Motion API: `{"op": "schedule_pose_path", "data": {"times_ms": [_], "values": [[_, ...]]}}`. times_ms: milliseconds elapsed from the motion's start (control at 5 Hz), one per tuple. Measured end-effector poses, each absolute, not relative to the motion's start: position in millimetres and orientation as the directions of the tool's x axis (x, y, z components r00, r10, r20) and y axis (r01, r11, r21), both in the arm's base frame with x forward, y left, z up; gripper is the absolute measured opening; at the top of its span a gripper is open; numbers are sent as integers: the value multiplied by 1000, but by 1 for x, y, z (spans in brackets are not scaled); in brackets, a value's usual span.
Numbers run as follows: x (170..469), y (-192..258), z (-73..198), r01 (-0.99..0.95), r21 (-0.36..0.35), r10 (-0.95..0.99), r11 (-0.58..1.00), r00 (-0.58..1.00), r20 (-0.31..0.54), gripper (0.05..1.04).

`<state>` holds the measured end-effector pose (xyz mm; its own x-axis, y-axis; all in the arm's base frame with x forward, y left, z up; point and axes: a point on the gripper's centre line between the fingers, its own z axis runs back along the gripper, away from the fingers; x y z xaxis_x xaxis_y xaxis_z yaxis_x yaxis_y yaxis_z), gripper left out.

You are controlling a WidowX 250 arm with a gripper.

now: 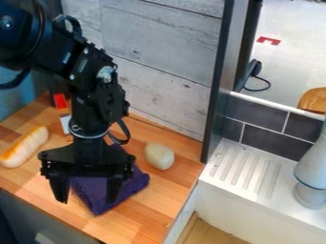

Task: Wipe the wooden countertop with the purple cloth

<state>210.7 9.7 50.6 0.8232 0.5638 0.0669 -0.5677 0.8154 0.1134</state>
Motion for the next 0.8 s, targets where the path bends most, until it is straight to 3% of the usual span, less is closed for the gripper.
{"op": "schedule_pose_path", "data": {"times_ms": [200,600,800], "values": [[209,10,47,-562,119,560,818,827,54,1001],[215,56,30,-597,64,594,800,802,58,1001],[227,72,30,-577,46,567,815,811,143,1001]]}}
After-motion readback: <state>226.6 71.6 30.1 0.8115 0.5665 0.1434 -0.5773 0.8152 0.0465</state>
